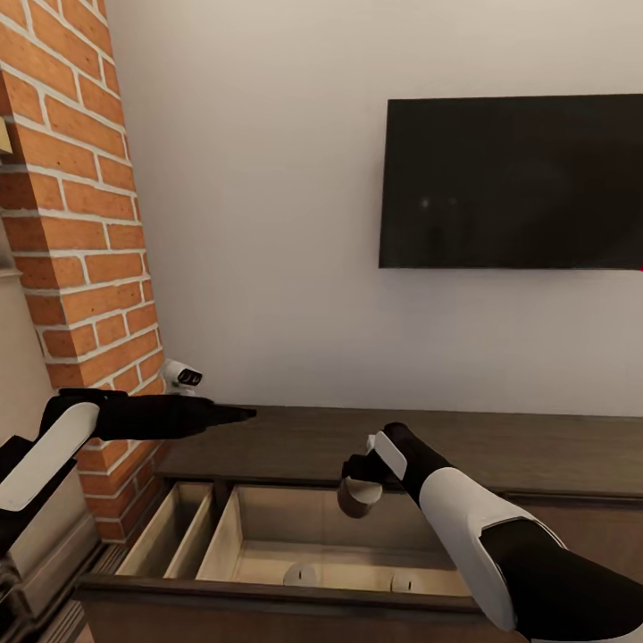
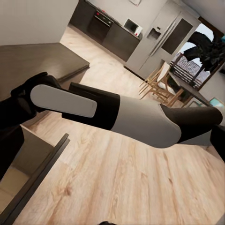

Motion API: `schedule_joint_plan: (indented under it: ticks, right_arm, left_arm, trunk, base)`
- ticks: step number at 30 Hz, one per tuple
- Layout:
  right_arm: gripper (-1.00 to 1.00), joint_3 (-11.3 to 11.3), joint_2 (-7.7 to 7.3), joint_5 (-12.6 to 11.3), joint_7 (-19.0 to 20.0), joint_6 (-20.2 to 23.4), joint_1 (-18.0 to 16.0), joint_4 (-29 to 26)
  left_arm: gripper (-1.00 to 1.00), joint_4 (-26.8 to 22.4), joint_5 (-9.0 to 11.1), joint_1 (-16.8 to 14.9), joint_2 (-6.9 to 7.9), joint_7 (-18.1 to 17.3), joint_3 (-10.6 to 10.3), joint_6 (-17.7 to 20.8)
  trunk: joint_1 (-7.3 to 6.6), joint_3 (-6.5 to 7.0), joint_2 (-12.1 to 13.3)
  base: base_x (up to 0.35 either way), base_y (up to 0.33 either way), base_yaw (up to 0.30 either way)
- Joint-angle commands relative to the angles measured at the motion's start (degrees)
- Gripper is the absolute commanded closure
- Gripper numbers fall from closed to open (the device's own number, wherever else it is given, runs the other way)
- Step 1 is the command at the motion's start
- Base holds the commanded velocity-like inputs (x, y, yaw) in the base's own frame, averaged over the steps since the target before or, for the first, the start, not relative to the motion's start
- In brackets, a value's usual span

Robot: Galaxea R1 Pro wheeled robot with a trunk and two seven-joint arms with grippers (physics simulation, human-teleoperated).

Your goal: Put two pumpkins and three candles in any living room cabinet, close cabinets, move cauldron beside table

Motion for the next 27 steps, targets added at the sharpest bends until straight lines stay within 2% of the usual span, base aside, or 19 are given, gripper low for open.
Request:
schedule_joint_plan:
  ticks: [1,18,23,27]
  right_arm:
    - [1.00,0.4,-0.04,-0.7,-0.4,0.2,0.0,-0.1]
    - [1.00,0.2,-0.17,-0.8,-0.6,0.6,0.0,0.6]
    - [1.00,0.3,-0.04,-0.8,-0.6,0.6,0.0,0.7]
    - [1.00,0.3,0.01,-0.8,-0.7,0.6,0.0,0.7]
  left_arm:
    - [-1.00,0.0,0.0,-0.1,0.03,-0.2,0.0,0.2]
    - [-1.00,0.0,-0.2,-0.1,-0.09,-0.1,0.2,0.2]
    - [-1.00,0.0,-0.3,-0.1,-0.08,-0.1,0.2,0.2]
    - [-1.00,0.0,-0.2,-0.1,-0.07,-0.1,0.2,0.2]
  trunk:
    - [-0.01,-0.07,0.0]
    - [-0.01,-0.07,0.0]
    - [1.09,-0.97,-2.0]
    - [1.19,-1.85,-2.1]
  base:
    - [0.028,0.000,0.000]
    - [0.022,-0.023,0.000]
    - [0.000,0.000,0.000]
    - [0.000,0.000,0.000]
